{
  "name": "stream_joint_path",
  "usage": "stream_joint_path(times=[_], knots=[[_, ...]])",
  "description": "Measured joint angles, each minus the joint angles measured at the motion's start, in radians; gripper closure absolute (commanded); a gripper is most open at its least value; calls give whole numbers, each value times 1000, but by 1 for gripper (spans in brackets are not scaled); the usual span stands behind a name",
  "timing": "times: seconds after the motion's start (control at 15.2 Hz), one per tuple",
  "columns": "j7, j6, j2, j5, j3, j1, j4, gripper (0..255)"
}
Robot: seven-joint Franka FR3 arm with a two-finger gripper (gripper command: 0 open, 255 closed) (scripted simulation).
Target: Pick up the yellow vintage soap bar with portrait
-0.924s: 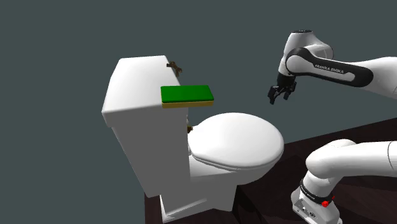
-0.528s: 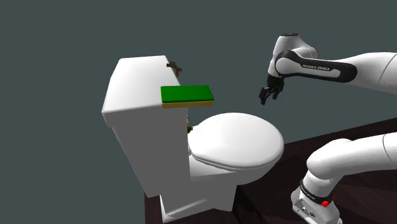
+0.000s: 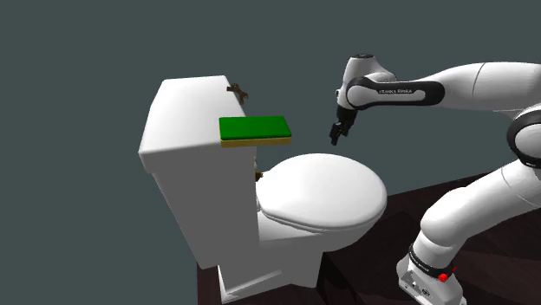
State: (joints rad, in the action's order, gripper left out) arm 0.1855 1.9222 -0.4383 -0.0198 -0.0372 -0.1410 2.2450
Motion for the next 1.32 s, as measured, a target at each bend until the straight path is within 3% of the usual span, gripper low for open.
stream_joint_path(times=[0.73, 1.32], knots=[[235, 129, 340, 31, -50, -104, -227, 0], [400, 169, 564, 31, -124, -180, -417, 0]])
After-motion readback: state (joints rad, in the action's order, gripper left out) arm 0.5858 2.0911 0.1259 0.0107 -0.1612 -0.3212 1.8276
